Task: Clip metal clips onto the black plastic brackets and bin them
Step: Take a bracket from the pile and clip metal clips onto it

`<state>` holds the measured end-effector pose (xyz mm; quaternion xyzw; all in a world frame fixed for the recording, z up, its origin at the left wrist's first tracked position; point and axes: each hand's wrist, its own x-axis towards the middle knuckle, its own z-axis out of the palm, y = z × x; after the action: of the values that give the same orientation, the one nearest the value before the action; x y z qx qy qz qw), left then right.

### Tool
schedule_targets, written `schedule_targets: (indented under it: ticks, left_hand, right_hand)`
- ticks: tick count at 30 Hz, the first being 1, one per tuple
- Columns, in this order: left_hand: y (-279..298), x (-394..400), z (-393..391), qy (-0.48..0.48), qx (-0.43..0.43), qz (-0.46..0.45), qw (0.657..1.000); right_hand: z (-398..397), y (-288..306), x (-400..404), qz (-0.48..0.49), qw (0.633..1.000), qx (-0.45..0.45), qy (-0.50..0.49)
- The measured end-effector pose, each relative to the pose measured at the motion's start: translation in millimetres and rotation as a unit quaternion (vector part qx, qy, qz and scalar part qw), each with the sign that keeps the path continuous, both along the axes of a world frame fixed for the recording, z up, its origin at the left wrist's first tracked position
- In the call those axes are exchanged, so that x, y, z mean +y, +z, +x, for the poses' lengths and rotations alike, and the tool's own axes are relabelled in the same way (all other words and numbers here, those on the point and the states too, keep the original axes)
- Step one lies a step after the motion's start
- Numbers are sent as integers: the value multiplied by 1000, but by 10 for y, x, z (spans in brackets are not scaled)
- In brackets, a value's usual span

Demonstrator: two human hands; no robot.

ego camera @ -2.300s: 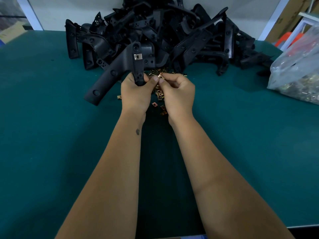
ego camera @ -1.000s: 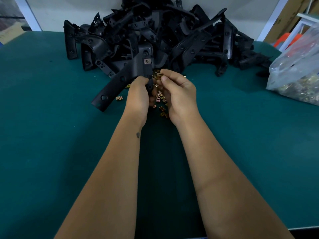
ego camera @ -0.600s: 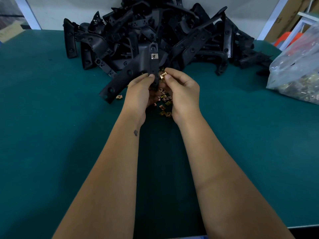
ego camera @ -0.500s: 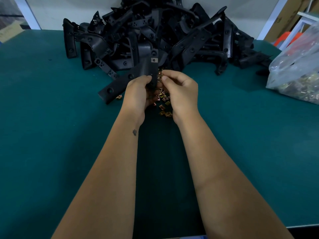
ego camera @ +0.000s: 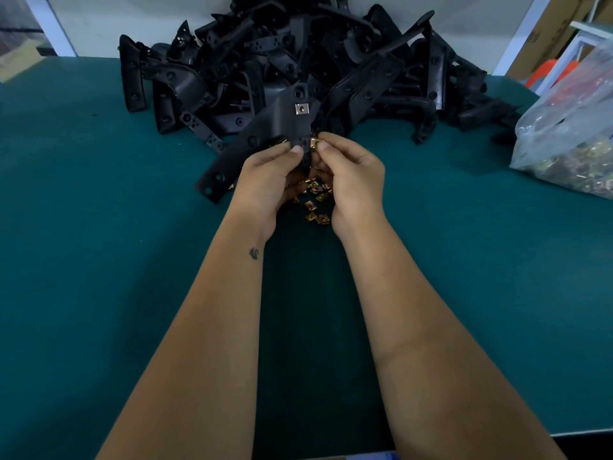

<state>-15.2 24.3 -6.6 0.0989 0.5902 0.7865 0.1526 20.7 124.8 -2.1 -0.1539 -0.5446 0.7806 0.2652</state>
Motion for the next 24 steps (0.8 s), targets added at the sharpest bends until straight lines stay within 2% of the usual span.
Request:
schedule_targets:
  ticks: [17, 24]
  left_hand:
    - [-7, -8, -19, -5, -13, 10, 1000]
    - [12, -12, 13, -11, 15, -4, 1000]
  right_hand:
    - [21, 22, -4, 1, 1000, -2, 7]
    - [33, 30, -2, 12, 1000, 1, 7]
